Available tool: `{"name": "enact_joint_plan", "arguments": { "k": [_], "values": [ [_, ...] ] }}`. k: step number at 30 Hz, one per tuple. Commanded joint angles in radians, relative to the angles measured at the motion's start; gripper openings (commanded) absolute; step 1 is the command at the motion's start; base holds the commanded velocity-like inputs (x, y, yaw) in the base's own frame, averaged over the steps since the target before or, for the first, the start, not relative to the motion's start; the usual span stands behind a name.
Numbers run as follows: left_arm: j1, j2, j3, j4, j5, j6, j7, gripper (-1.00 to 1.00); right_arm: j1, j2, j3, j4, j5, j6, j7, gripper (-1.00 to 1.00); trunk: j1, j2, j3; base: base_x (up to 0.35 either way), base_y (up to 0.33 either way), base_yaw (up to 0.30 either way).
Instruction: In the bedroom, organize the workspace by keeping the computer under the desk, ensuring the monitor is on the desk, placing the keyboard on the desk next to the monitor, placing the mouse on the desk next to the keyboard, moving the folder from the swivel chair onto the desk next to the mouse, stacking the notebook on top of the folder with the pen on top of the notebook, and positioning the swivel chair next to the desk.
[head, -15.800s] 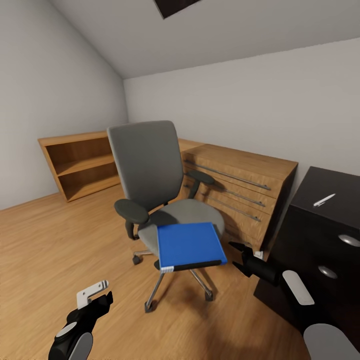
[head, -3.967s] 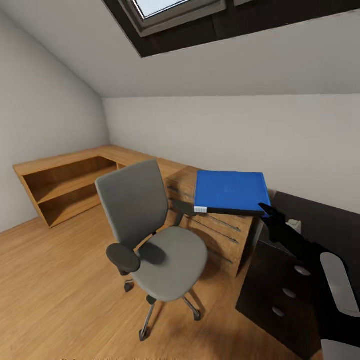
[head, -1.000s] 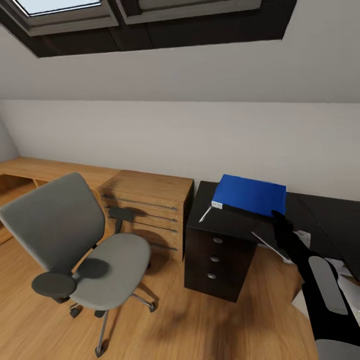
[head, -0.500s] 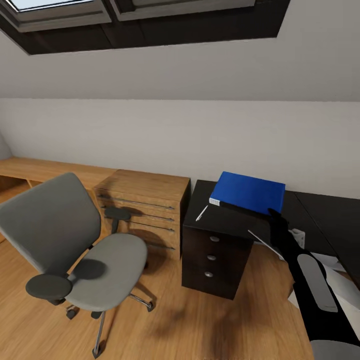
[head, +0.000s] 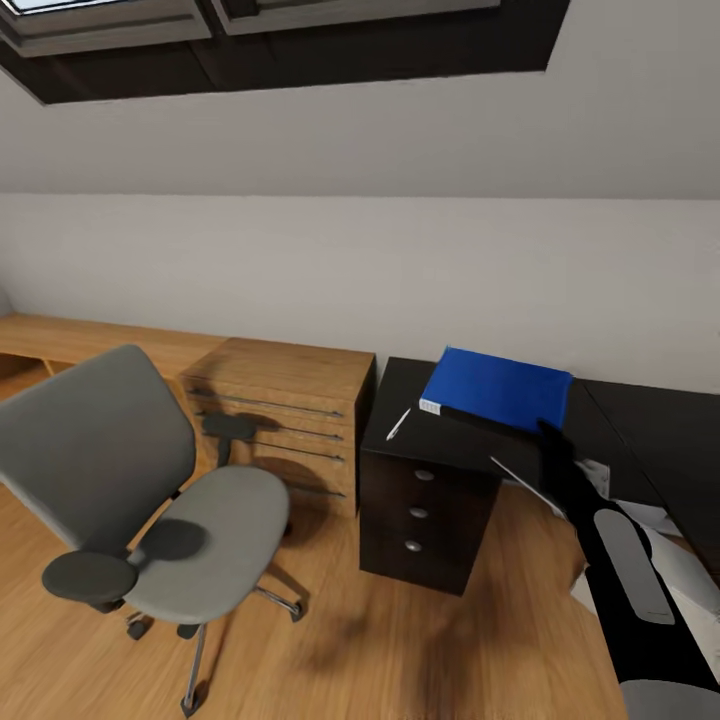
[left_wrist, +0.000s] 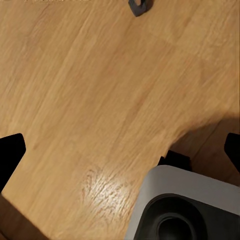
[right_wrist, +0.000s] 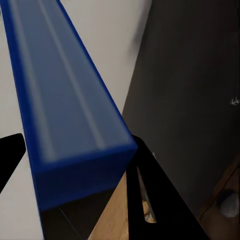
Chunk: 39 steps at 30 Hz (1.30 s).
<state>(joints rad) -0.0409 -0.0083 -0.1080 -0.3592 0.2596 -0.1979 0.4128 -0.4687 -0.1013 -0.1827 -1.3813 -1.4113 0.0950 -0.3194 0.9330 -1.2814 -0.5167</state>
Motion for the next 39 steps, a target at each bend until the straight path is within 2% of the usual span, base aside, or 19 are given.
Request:
{"name": "enact_joint_plan", "arguments": {
  "k": [1, 14, 39],
  "values": [
    [-0.001, 0.001, -0.009, 0.000, 0.010, -0.005, 0.006, 1.00, -0.001, 0.000, -0.002, 0.000, -0.005, 0.005, -0.006, -1.00, 0.000, -0.001, -0.002, 0.000, 0.000, -0.173],
    [-0.001, 0.001, -0.009, 0.000, 0.010, -0.005, 0.006, 1.00, -0.001, 0.000, -0.004, 0.034, -0.005, -0.019, -0.006, -1.00, 0.000, -0.001, -0.017, 0.000, 0.000, -0.187],
    [-0.001, 0.001, -0.009, 0.000, 0.010, -0.005, 0.006, 1.00, -0.001, 0.000, -0.006, 0.036, -0.006, -0.027, -0.006, -1.00, 0.000, -0.001, -0.045, 0.000, 0.000, -0.200]
  ]
}}
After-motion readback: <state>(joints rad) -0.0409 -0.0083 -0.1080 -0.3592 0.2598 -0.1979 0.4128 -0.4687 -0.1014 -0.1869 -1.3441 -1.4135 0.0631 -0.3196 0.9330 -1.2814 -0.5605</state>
